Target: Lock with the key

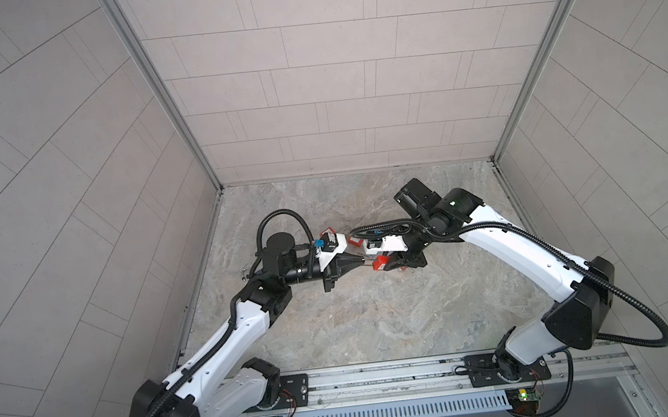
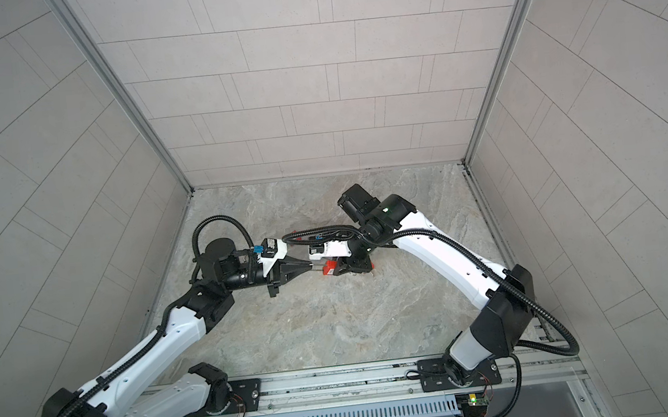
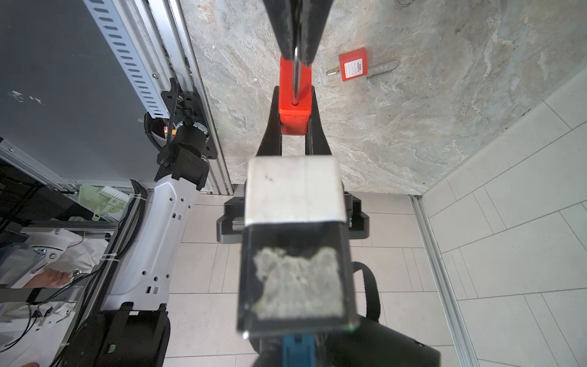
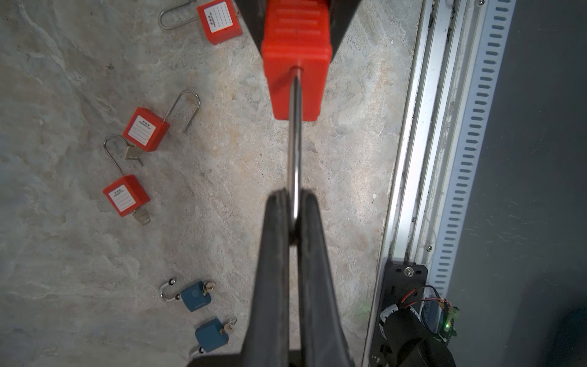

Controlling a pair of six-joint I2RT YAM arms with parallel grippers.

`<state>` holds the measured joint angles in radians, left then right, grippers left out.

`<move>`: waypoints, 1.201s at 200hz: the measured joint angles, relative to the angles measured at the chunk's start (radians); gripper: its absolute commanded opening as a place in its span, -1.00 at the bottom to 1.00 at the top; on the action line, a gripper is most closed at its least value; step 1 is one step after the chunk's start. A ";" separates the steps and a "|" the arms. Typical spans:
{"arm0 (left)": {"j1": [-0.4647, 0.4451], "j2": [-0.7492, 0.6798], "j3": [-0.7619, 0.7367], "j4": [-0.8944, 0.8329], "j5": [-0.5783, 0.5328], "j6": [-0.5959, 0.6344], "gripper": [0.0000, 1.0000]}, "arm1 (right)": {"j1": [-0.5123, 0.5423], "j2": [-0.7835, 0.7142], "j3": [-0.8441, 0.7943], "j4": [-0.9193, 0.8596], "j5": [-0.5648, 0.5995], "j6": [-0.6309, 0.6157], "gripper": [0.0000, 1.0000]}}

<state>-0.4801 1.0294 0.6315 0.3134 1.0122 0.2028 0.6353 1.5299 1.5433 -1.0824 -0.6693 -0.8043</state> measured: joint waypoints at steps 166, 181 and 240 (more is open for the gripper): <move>-0.051 0.166 -0.060 0.359 -0.079 -0.173 -1.00 | -0.002 -0.037 -0.011 0.042 0.076 -0.055 0.11; -0.051 0.170 -0.060 0.383 -0.082 -0.180 -1.00 | -0.010 -0.060 -0.013 0.035 0.083 -0.056 0.16; -0.052 0.203 -0.060 0.464 -0.080 -0.217 -1.00 | -0.143 -0.212 -0.091 0.018 0.093 -0.004 0.18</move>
<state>-0.5323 1.2320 0.5716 0.7776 0.9325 -0.0143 0.4919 1.3174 1.4521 -1.0641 -0.5766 -0.8085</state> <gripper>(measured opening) 0.052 0.589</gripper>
